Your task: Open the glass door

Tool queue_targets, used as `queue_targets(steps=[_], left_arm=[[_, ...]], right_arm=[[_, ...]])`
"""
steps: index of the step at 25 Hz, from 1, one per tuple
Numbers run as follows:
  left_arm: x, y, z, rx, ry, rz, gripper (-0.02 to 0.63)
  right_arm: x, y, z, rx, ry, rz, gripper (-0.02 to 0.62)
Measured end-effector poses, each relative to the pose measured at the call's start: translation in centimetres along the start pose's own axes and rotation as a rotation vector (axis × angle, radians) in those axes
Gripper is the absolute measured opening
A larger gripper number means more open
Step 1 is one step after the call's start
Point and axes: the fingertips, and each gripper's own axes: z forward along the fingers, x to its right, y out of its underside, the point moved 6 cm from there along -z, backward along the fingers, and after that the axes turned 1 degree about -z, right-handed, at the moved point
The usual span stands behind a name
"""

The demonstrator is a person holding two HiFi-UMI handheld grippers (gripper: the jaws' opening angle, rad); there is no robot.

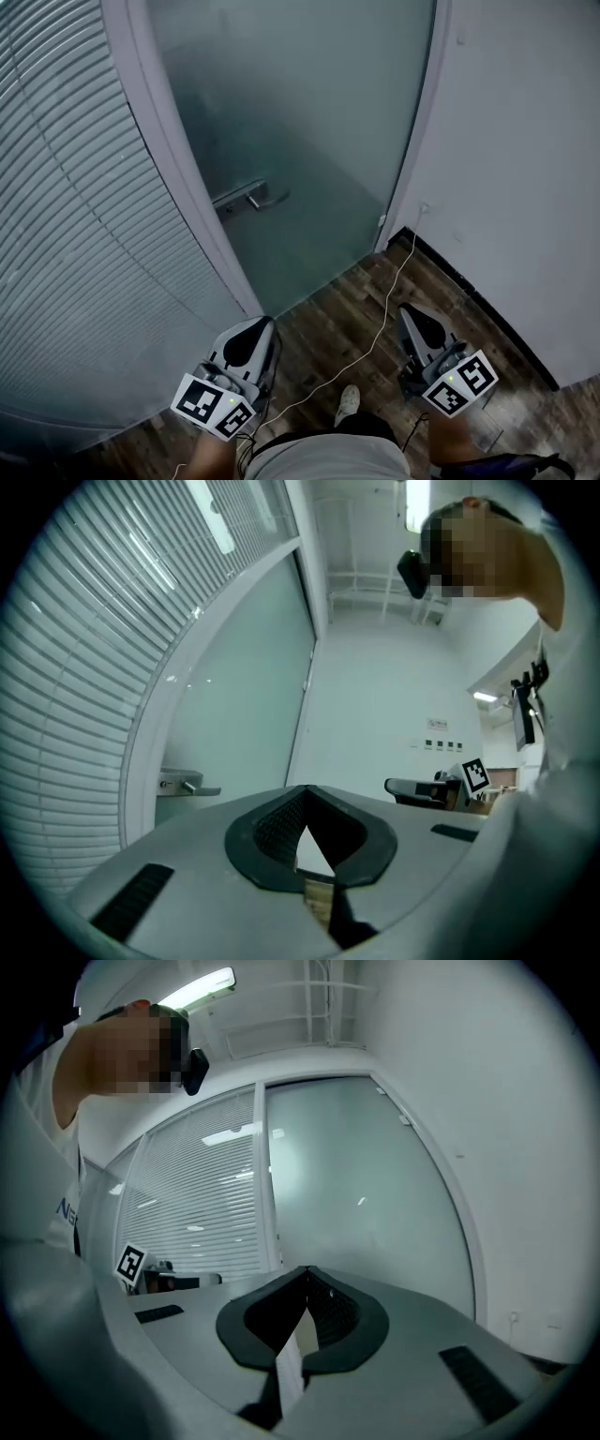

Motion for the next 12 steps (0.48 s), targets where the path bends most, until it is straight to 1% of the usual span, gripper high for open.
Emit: queue_targets(steps=[3,6,9,12], left_arm=[[-0.4,-0.1,4.0,0.007,-0.063,0.009,-0.002],[-0.7,-0.8,6.9,0.025,-0.134,0.027,-0.002],[-1.3,-1.3,9.4,0.023,-0.17,0.037,-0.002],[-2.3,-1.5,10.2,0.014,-0.23,0.045,-0.002]], right_arm=[[4.6,-0.7,2.8,-0.019,-0.065,-0.008,0.0],[7.8,-1.3,5.4,-0.037,-0.146,-0.009,0.0],[10.4,-1.8,8.3,-0.046,-0.202,-0.015,0.0],[11.4,-1.4,11.7,-0.06,-0.276,0.001,0.0]])
